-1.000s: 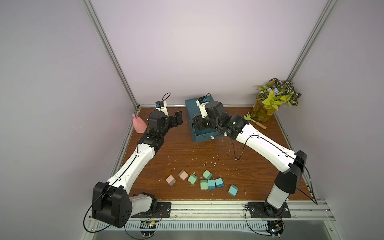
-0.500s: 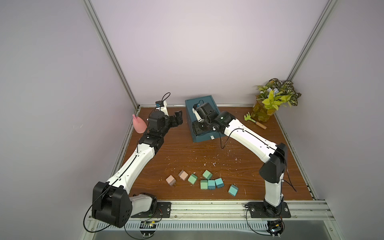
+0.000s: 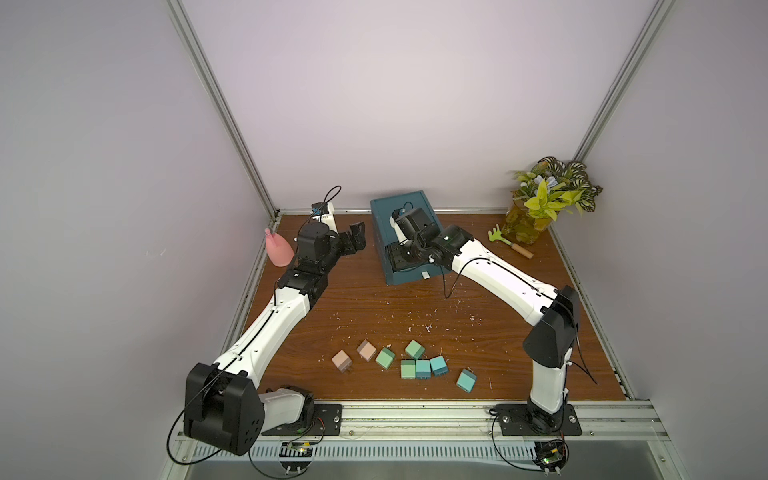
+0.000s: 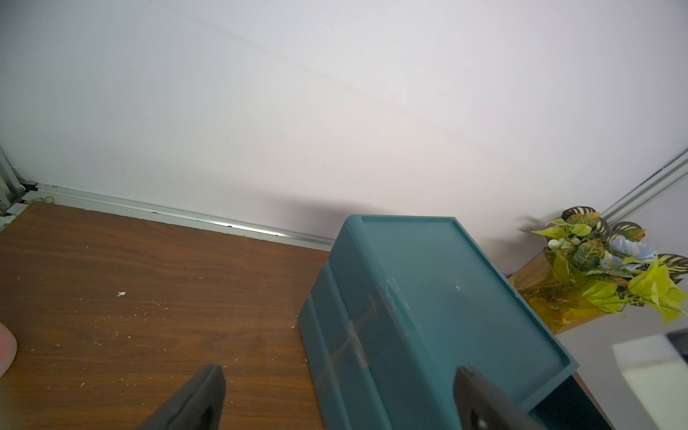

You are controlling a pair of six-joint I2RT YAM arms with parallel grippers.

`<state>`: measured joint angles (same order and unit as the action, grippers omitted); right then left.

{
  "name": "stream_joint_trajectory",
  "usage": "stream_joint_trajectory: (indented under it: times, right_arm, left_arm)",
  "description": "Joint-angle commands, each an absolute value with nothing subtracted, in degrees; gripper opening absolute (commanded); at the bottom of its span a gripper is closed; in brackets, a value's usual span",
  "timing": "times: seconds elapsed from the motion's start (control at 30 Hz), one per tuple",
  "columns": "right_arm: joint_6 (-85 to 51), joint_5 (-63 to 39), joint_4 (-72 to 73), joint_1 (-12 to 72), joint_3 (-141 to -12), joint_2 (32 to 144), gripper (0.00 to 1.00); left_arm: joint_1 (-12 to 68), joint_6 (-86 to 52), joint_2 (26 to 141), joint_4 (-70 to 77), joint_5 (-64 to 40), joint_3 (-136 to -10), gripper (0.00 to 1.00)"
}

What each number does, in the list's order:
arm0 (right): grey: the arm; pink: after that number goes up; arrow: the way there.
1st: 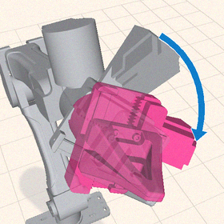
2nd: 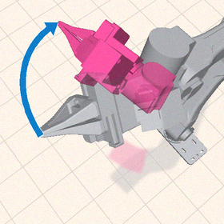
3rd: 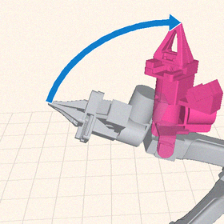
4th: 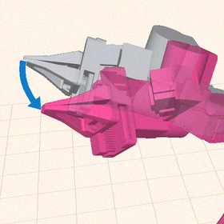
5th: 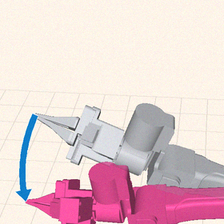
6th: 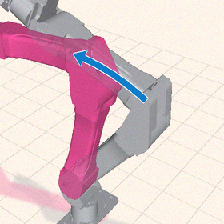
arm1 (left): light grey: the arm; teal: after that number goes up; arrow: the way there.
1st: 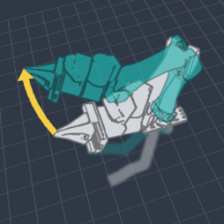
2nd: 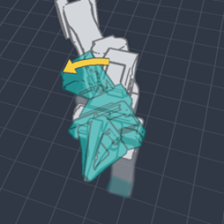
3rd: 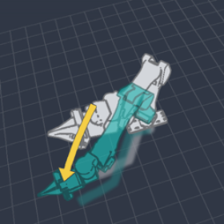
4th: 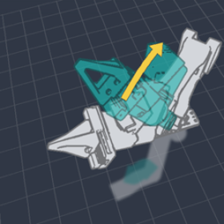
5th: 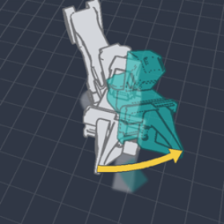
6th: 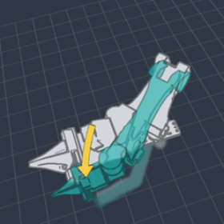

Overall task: Place the plugs into the drawer by color
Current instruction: Place the plug in the drawer.

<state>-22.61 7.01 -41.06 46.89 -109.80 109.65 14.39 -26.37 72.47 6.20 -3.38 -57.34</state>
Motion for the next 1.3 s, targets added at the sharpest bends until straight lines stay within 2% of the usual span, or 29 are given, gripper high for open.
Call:
stream_joint_trajectory:
  times: [0.0,0.37,0.73,1.27]
  right_arm:
    - [-23.6,9.2,-41.5,45.7,-108.7,106.5,0.42]
    - [-24.3,12.0,-39.9,45.7,-107.2,102.8,0.42]
    - [-24.8,8.7,-37.4,45.7,-102.1,103.1,0.44]
    - [-24.7,1.8,-35.4,45.3,-102.1,104.1,0.59]
  left_arm:
    - [14.1,-26.4,71.9,7.3,-3.9,-56.9,0.92]
    - [14.1,-26.6,72.1,7.2,-3.8,-56.9,0.92]
    - [14.1,-26.6,71.6,7.3,-4.0,-56.8,0.92]
    - [14.1,-26.2,71.0,7.4,-3.4,-56.6,0.92]
